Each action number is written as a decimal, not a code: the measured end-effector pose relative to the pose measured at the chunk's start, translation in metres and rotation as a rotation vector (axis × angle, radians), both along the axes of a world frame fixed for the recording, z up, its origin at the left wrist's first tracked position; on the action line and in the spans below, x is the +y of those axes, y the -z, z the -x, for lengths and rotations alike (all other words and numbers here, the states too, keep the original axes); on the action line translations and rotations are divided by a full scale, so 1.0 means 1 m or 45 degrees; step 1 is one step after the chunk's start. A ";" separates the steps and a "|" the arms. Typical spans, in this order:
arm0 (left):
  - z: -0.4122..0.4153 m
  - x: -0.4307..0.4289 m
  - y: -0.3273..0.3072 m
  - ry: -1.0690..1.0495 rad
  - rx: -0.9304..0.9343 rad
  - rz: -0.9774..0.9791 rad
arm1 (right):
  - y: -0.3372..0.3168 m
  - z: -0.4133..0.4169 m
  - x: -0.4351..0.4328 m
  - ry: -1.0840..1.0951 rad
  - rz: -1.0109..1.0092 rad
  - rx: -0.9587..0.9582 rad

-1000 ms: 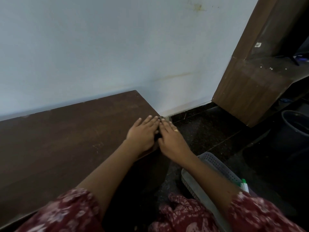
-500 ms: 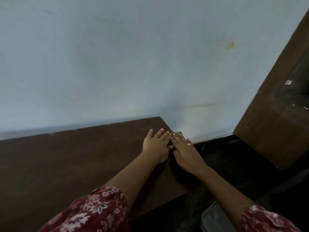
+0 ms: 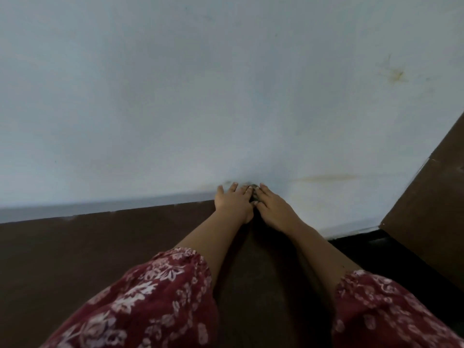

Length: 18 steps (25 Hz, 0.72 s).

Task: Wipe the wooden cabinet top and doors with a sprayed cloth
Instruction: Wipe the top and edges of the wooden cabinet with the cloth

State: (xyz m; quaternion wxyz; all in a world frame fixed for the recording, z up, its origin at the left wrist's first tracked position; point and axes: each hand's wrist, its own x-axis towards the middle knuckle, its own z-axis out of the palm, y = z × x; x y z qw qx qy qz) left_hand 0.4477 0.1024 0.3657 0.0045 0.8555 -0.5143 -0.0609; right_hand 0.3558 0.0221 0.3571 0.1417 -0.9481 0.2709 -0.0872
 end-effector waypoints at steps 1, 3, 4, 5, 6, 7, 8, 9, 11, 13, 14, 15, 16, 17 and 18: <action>-0.002 0.001 0.000 0.005 0.019 0.014 | -0.002 -0.003 0.000 0.004 0.007 0.006; -0.004 0.010 0.004 0.012 0.025 0.026 | -0.001 -0.004 0.009 -0.009 0.037 0.029; -0.007 0.017 0.005 0.005 0.011 0.029 | 0.000 -0.006 0.017 -0.035 0.057 0.032; -0.011 0.026 0.006 -0.007 0.002 0.032 | 0.000 -0.009 0.025 -0.059 0.063 0.026; -0.016 0.036 0.006 -0.021 -0.001 0.035 | -0.001 -0.014 0.035 -0.081 0.055 0.017; -0.021 0.048 0.006 -0.042 -0.003 0.034 | -0.002 -0.021 0.046 -0.107 0.044 0.012; -0.027 0.062 0.006 -0.065 -0.010 0.031 | -0.002 -0.028 0.058 -0.135 0.037 0.012; -0.034 0.077 0.006 -0.092 -0.014 0.027 | -0.002 -0.037 0.071 -0.162 0.039 0.012; -0.048 0.110 0.004 -0.153 -0.027 0.004 | 0.000 -0.055 0.100 -0.227 0.064 -0.003; -0.063 0.144 0.001 -0.216 -0.065 -0.033 | 0.001 -0.075 0.133 -0.314 0.087 -0.026; -0.070 0.162 -0.001 -0.247 -0.083 -0.059 | 0.001 -0.085 0.150 -0.355 0.083 -0.032; -0.075 0.181 -0.002 -0.280 -0.102 -0.090 | 0.001 -0.095 0.167 -0.387 0.077 -0.033; -0.081 0.199 -0.003 -0.312 -0.126 -0.123 | 0.002 -0.104 0.183 -0.417 0.076 -0.036; -0.086 0.219 -0.004 -0.346 -0.148 -0.153 | 0.002 -0.113 0.200 -0.451 0.068 -0.040; -0.090 0.235 -0.005 -0.373 -0.163 -0.176 | 0.003 -0.120 0.214 -0.482 0.060 -0.042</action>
